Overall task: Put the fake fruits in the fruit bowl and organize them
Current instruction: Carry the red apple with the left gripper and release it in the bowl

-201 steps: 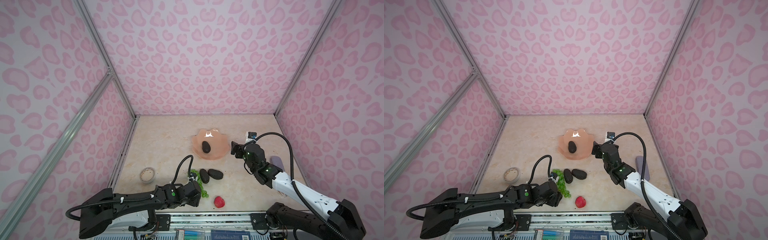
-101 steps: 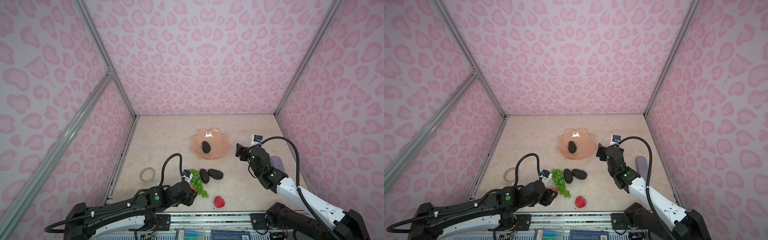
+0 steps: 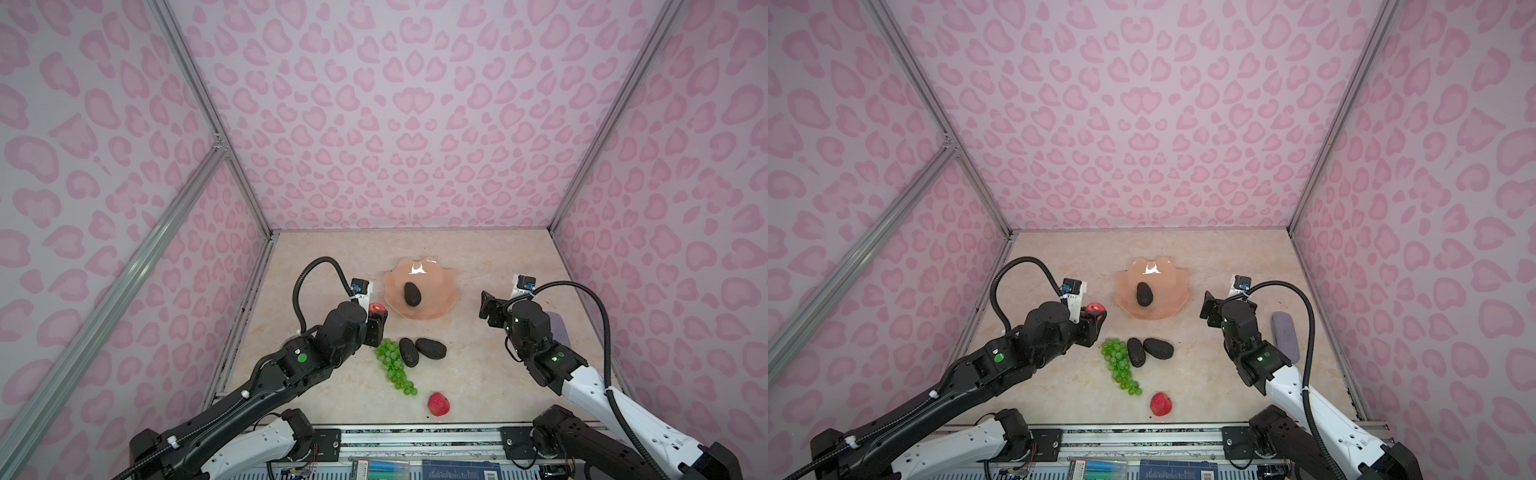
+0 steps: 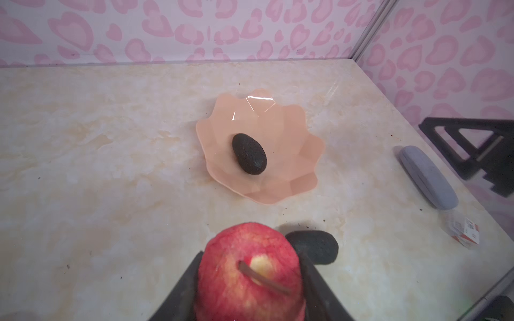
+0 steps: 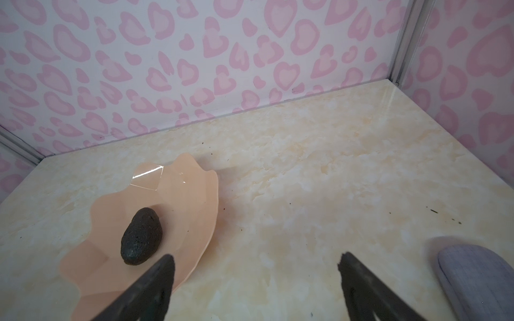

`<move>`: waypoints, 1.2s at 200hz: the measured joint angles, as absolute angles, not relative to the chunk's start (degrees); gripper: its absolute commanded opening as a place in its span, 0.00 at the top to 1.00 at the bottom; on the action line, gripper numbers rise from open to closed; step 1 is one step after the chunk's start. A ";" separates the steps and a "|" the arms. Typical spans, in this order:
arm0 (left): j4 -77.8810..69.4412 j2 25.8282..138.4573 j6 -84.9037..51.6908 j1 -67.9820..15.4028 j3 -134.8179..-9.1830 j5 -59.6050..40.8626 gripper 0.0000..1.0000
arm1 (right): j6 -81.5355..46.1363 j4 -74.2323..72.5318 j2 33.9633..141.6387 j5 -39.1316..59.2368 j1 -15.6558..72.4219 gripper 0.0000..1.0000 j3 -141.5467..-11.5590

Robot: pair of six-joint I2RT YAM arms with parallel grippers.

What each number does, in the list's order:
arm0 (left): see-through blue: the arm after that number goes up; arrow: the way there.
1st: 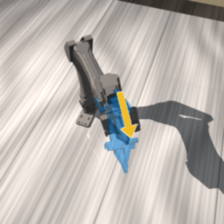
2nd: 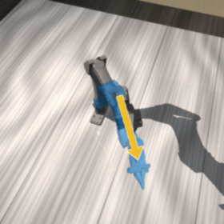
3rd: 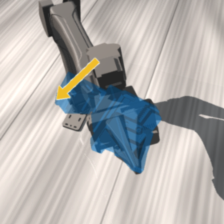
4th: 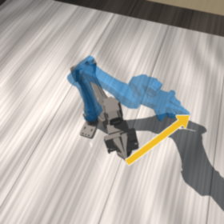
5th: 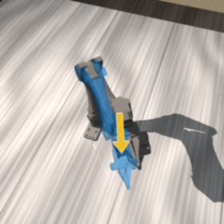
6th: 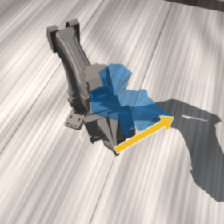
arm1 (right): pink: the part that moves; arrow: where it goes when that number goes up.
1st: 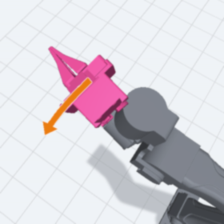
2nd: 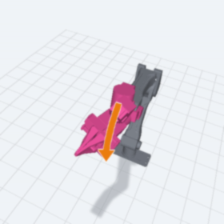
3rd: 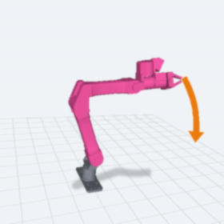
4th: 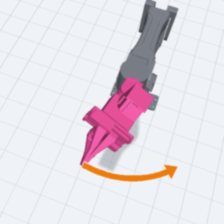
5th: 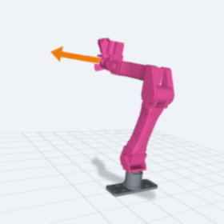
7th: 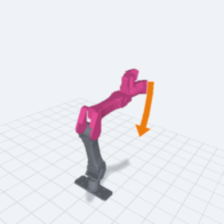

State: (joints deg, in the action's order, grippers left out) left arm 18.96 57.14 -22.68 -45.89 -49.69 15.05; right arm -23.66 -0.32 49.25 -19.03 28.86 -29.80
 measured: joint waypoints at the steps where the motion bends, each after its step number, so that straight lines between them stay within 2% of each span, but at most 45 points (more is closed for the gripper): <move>1: 18.70 57.67 -22.44 -45.56 -49.98 14.72 0.51 | -23.64 -0.30 49.19 -18.98 28.86 0.06 -29.78; 59: 7.73 77.25 -16.62 -36.42 -58.83 5.78 0.52 | -22.76 2.87 46.24 -16.45 27.77 0.04 -29.45; 99: 2.96 90.21 -15.11 -34.92 -64.49 2.79 0.51 | -22.68 2.76 47.57 -14.81 26.26 0.04 -29.23; 149: 0.34 107.07 -14.90 -34.68 -77.36 1.17 0.52 | -22.68 2.63 48.49 -13.45 25.74 0.04 -29.26; 183: -1.04 112.36 -14.98 -34.63 -82.52 -0.08 0.48 | -22.65 2.74 47.09 -13.41 25.08 0.04 -29.30; 240: -0.47 115.70 -16.10 -34.63 -83.79 -1.30 0.42 | -22.65 2.87 46.15 -13.26 23.99 0.04 -29.23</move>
State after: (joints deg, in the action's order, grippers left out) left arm -0.47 115.70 -16.10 -34.63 -83.79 -1.30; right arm -22.65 2.87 46.15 -13.26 23.99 -29.23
